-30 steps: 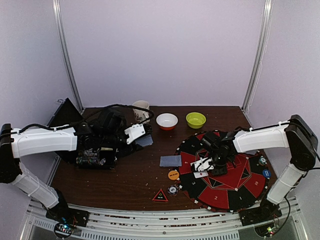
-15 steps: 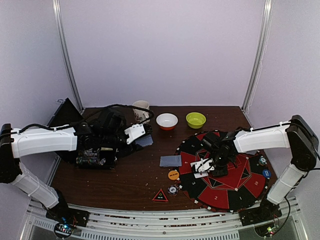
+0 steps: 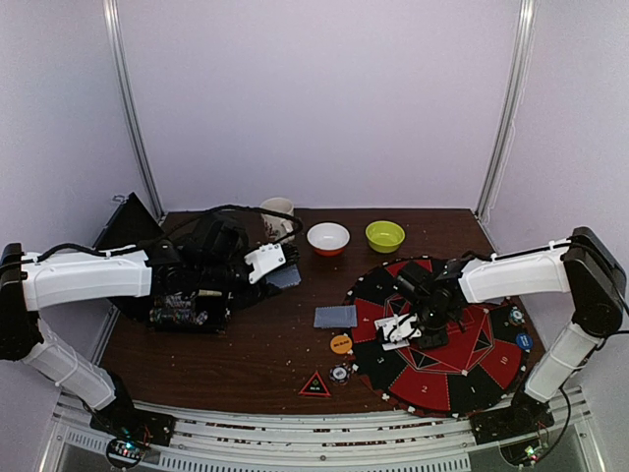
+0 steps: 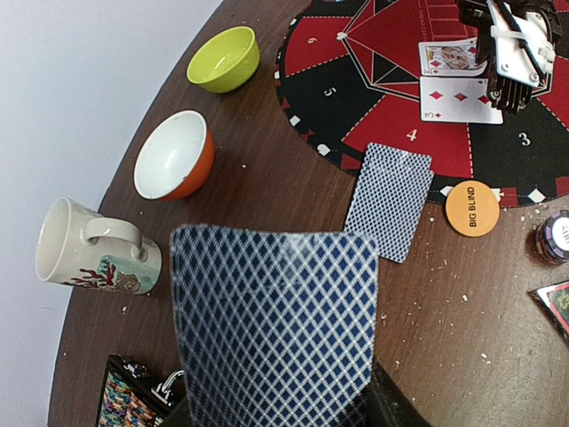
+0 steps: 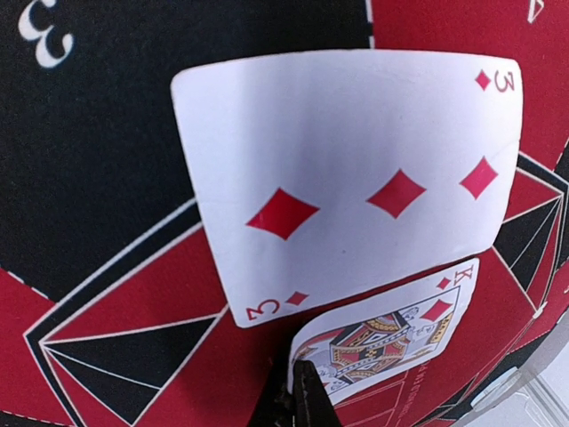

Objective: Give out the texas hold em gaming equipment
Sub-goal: Flop the poker card in the community card area.

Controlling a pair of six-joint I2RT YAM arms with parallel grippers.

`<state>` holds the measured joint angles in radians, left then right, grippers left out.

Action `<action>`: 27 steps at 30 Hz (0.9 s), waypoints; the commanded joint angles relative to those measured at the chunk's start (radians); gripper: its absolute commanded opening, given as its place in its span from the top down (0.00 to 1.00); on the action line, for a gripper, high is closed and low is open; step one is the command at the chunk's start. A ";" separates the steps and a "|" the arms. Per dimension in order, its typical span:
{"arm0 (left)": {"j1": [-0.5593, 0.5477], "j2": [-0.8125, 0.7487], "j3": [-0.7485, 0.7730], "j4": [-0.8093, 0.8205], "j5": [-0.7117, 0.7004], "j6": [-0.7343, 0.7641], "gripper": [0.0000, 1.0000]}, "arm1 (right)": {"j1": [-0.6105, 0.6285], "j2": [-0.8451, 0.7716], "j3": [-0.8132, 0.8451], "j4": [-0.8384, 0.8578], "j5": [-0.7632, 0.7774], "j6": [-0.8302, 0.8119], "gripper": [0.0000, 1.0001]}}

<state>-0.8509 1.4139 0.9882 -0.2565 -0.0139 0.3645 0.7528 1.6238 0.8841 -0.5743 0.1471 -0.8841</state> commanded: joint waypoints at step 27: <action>-0.004 -0.010 0.010 0.036 0.010 -0.004 0.55 | -0.014 -0.226 0.141 0.132 -0.214 0.332 0.29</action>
<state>-0.8509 1.4139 0.9882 -0.2565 -0.0143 0.3649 0.7654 1.4872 0.9424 -0.5758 0.0368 -0.7513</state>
